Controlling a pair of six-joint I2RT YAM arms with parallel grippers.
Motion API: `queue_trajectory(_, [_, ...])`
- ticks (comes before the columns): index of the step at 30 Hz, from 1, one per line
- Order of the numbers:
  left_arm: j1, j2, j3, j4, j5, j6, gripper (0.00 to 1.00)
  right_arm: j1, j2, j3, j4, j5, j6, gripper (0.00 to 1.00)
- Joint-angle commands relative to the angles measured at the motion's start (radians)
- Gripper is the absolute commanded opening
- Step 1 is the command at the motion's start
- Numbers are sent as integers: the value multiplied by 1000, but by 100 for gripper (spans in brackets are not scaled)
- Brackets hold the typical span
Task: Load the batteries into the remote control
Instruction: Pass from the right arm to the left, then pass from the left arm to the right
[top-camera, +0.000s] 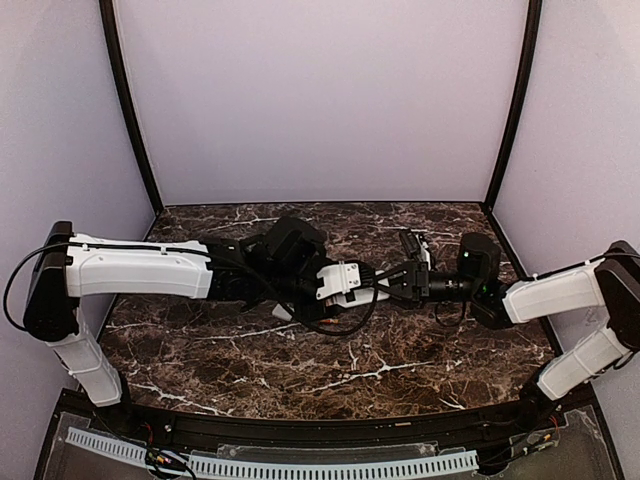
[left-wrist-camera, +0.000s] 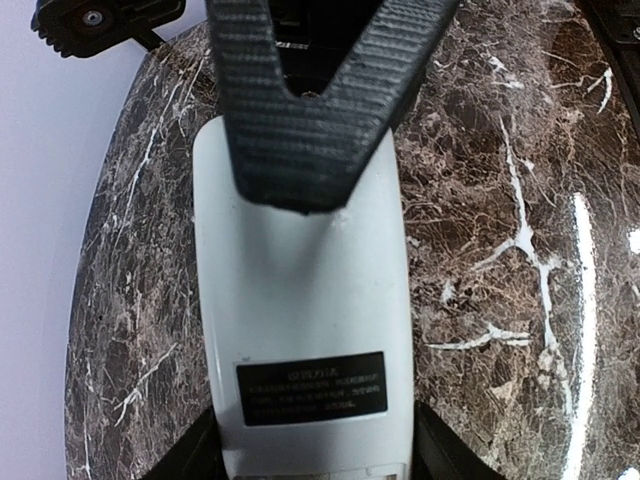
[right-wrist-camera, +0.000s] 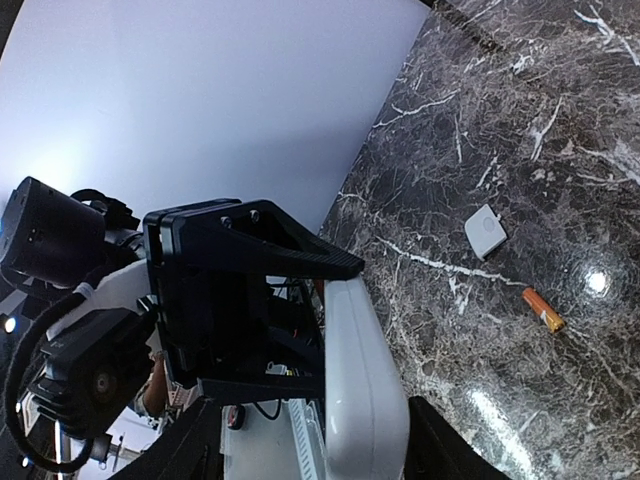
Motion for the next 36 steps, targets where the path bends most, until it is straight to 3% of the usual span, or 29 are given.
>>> queue_trajectory(1, [-7,-68,-28,31,40,12,33,-6,2,49,-72,-93,-39,62])
queue_trajectory(13, [-21,-81,-36,54,68,29,32,-3,80,116,-72,-189,-28,45])
queue_trajectory(27, [-30,-59,-25,28,40,54,31,2,92,144,-128,-218,-62,17])
queue_trajectory(31, [-32,-57,-25,14,23,68,31,-2,93,147,-133,-222,-65,4])
queue_trajectory(34, [-34,-56,-26,9,13,71,34,-4,94,146,-135,-224,-65,0])
queue_trajectory(36, [-35,-57,-25,7,7,66,42,-9,91,145,-136,-225,-65,0])
